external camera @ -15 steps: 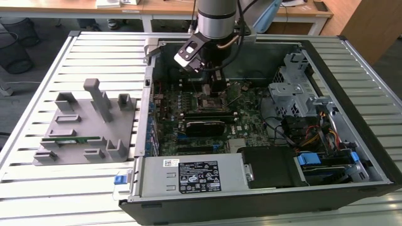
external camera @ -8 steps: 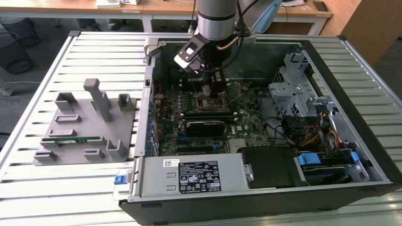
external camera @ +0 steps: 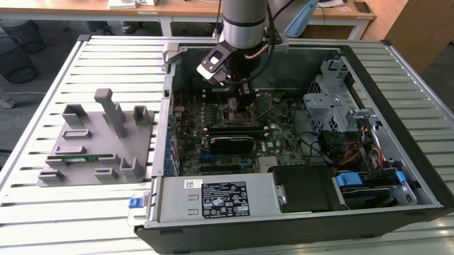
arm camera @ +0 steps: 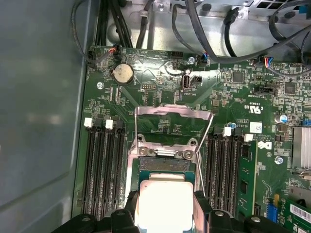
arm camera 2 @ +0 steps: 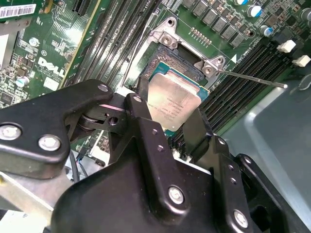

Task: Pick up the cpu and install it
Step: 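Place the cpu into insertion slot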

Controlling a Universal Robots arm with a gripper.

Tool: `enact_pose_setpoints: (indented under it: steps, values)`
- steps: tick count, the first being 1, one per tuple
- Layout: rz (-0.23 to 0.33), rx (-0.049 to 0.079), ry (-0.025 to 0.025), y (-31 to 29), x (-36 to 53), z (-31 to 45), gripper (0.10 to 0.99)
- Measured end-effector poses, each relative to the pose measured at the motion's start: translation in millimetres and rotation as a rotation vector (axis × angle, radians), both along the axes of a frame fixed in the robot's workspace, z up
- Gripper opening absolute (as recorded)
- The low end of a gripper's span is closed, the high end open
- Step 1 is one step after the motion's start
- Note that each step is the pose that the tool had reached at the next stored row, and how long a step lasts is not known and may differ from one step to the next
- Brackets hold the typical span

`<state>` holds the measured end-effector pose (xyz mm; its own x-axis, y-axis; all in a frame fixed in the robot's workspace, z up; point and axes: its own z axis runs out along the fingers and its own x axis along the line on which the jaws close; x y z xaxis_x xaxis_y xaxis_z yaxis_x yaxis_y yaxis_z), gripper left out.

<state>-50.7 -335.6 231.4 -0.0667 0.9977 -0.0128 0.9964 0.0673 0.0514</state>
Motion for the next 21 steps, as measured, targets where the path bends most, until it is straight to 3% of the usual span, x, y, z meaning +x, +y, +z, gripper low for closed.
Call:
enact_pose_setpoints:
  steps: [21]
  values:
    - [-0.009, 0.0, 0.0, -0.6, 0.1, -18.7, 0.529]
